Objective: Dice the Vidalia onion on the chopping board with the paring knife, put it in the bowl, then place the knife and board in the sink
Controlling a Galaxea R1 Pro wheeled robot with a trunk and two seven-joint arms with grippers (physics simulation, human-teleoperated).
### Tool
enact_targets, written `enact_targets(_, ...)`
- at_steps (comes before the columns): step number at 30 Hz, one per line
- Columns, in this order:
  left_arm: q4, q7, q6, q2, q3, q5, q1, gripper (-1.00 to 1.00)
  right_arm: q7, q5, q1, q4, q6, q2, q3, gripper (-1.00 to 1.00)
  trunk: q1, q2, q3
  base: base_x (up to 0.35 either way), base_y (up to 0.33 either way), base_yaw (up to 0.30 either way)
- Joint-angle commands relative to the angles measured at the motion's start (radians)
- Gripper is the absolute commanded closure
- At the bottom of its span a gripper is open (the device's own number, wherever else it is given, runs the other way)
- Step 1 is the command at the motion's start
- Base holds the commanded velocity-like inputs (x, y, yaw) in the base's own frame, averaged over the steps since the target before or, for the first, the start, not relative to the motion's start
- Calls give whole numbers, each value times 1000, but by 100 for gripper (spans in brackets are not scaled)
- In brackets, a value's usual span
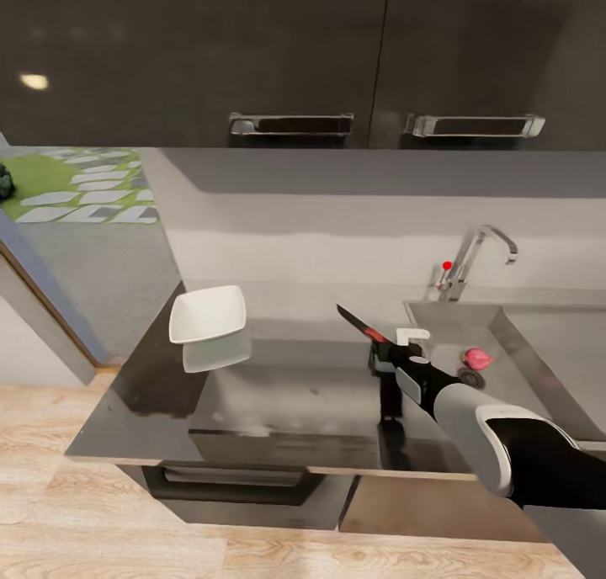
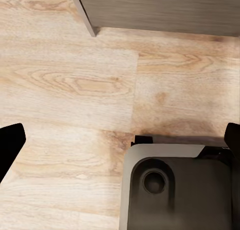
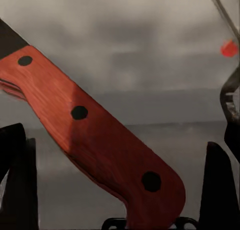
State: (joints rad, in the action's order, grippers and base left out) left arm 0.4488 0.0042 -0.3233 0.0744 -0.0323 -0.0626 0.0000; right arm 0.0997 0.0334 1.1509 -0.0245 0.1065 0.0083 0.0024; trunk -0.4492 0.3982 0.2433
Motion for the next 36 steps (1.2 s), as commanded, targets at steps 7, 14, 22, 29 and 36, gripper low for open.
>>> enact_targets(7,1,0,-2,-1,2,-6,0,-100,3,3,1,2,4,1,1,-100,-1,2,2,69,-4,0)
enact_targets(14,1,0,-2,-1,2,-6,0,-100,3,3,1,2,4,4,1,-100,-1,2,2,56,-149,0)
enact_targets(22,1,0,-2,0,2,-6,0,-100,3,3,1,2,4,4,1,-100,-1,2,2,65,-186,0)
enact_targets(29,1,0,-2,1,2,-6,0,-100,3,4,1,2,4,5,1,-100,-1,2,2,7,-17,0)
enact_targets(36,1,0,-2,1,2,-6,0,-100,3,3,1,2,4,6,1,-100,-1,2,2,0,-1,0)
